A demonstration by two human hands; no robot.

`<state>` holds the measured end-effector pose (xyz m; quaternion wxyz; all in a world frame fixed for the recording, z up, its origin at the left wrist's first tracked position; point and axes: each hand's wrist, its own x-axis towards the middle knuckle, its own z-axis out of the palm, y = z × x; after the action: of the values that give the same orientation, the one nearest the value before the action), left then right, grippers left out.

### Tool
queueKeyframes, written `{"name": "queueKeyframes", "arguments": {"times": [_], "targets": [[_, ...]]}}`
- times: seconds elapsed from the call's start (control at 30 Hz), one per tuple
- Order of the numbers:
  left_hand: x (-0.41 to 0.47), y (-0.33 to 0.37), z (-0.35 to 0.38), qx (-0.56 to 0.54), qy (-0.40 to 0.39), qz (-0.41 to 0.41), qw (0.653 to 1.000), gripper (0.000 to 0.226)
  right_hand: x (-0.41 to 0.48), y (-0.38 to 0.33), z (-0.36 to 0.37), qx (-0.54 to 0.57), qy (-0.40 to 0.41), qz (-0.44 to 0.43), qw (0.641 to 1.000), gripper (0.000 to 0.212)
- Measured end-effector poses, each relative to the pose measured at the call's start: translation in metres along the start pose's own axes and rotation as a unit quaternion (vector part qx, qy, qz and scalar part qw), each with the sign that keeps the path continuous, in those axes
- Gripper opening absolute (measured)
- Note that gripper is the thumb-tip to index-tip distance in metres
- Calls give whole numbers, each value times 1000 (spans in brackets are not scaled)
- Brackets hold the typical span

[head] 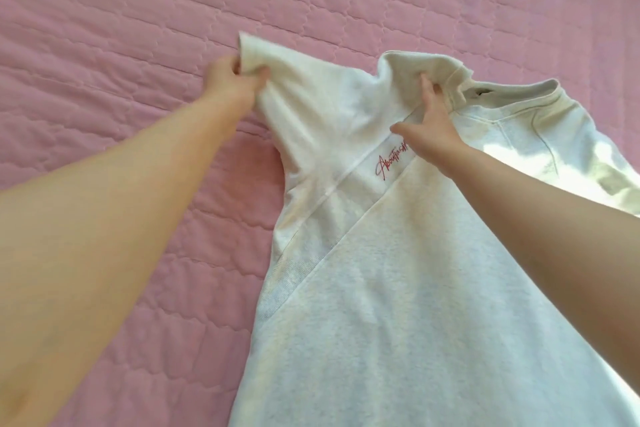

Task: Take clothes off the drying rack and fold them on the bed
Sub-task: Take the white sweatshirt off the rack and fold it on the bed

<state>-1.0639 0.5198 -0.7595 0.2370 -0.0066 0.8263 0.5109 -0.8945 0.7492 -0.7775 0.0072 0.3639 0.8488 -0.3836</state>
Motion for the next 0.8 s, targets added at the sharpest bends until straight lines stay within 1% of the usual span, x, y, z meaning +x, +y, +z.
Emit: {"name": "queueKeyframes", "arguments": {"times": [0.03, 0.07, 0.1, 0.13, 0.17, 0.2, 0.23, 0.27, 0.3, 0.37, 0.4, 0.43, 0.47, 0.5, 0.53, 0.57, 0.6, 0.63, 0.67, 0.7, 0.73, 0.77, 0.8], "targets": [[5, 2, -9, 1, 38, 33, 999, 11, 1, 0, 1, -9, 9, -3, 1000, 94], [8, 3, -15, 21, 65, 47, 997, 10, 3, 0, 1, -29, 5, -6, 1000, 94], [11, 1, -19, 59, 82, 46, 994, 16, 3, 1, 1, -61, -15, -2, 998, 93], [9, -2, -21, 102, 100, 20, 990, 30, 4, 1, 2, -97, -40, 13, 994, 91], [6, -8, -20, 124, 118, -26, 985, 46, 4, 2, 3, -131, -58, 31, 989, 90], [1, -16, -21, 117, 134, -83, 981, 57, 2, 1, 7, -163, -60, 46, 984, 88], [-4, -25, -21, 99, 146, -120, 977, 58, -1, 1, 11, -187, -46, 54, 980, 86], [-10, -33, -21, 68, 137, -139, 978, 52, -6, -1, 15, -202, -24, 53, 978, 83], [-12, -42, -21, 13, 103, -143, 984, 41, -12, -4, 19, -205, -3, 46, 978, 80], [-22, -52, -19, -117, 20, -155, 981, 10, -25, -7, 28, -194, 19, 19, 981, 72], [-27, -50, -18, -176, -6, -158, 972, 13, -32, -6, 34, -189, 16, 2, 982, 69], [-30, -49, -18, -229, -27, -160, 960, 21, -40, -5, 40, -193, 5, -14, 981, 66], [-34, -47, -20, -253, -46, -148, 955, 29, -47, -3, 46, -207, -12, -28, 978, 63], [-37, -45, -23, -245, -64, -119, 960, 36, -54, 1, 52, -227, -32, -36, 973, 61], [-37, -45, -26, -209, -79, -83, 971, 41, -59, 5, 57, -247, -50, -37, 967, 60], [-37, -45, -27, -153, -89, -48, 983, 41, -63, 10, 61, -262, -63, -36, 962, 59], [-39, -43, -28, -84, -93, -21, 992, 35, -65, 13, 63, -271, -70, -35, 959, 59], [-41, -42, -28, -30, -94, -6, 995, 29, -66, 15, 64, -277, -74, -34, 958, 60], [-43, -41, -26, -7, -90, -4, 996, 33, -65, 16, 64, -282, -78, -33, 956, 60], [-43, -40, -22, -17, -78, -14, 997, 46, -64, 16, 64, -286, -83, -30, 954, 60], [-44, -37, -19, -69, -68, -39, 995, 54, -63, 16, 64, -290, -89, -25, 952, 61], [-44, -33, -18, -145, -71, -72, 984, 54, -64, 16, 65, -294, -95, -21, 951, 61], [-44, -27, -16, -230, -99, -107, 962, 45, -63, 15, 65, -297, -99, -17, 950, 62]]}}
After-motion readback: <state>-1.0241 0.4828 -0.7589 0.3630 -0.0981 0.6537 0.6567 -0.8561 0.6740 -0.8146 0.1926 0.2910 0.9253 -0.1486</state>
